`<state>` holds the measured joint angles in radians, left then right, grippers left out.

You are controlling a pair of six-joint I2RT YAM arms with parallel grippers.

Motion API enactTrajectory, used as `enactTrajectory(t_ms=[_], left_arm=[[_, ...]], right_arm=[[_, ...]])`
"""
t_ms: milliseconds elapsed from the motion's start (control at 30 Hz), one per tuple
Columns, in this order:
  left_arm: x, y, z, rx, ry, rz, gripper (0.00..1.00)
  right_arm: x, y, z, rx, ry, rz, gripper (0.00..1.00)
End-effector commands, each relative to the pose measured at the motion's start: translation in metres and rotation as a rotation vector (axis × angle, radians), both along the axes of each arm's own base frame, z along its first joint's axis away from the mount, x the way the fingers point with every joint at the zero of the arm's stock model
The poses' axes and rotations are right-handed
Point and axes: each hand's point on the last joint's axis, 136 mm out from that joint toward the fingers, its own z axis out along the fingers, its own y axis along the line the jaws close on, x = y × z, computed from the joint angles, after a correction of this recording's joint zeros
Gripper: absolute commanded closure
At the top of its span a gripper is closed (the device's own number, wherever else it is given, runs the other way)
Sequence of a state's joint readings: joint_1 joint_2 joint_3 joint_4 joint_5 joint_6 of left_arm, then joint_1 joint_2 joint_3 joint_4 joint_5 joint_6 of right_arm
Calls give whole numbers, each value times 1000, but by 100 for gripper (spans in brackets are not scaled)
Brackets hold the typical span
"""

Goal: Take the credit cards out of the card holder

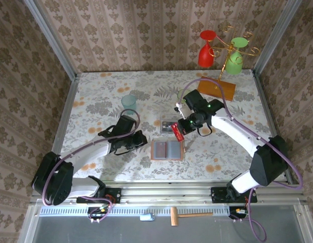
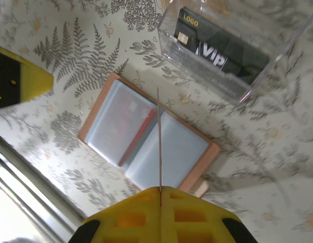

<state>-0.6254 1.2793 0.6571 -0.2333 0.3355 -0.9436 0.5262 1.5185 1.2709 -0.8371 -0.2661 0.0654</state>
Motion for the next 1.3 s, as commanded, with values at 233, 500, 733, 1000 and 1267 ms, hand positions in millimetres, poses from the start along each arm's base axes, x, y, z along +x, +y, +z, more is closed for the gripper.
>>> enactTrajectory(t_ms=[233, 500, 733, 1000, 1267], left_arm=[[0, 8, 2, -36, -8, 33, 89], [-1, 10, -2, -38, 4, 31, 89], [0, 15, -6, -41, 17, 41, 89], [5, 24, -10, -42, 34, 67, 89], [10, 33, -13, -43, 52, 97, 89]], right_arm=[[-3, -27, 2, -251, -121, 428, 100], [3, -26, 5, -306, -151, 643, 100], [24, -16, 6, -343, -123, 758, 100], [56, 1, 4, -341, -81, 833, 100], [84, 11, -3, -351, -52, 873, 100]])
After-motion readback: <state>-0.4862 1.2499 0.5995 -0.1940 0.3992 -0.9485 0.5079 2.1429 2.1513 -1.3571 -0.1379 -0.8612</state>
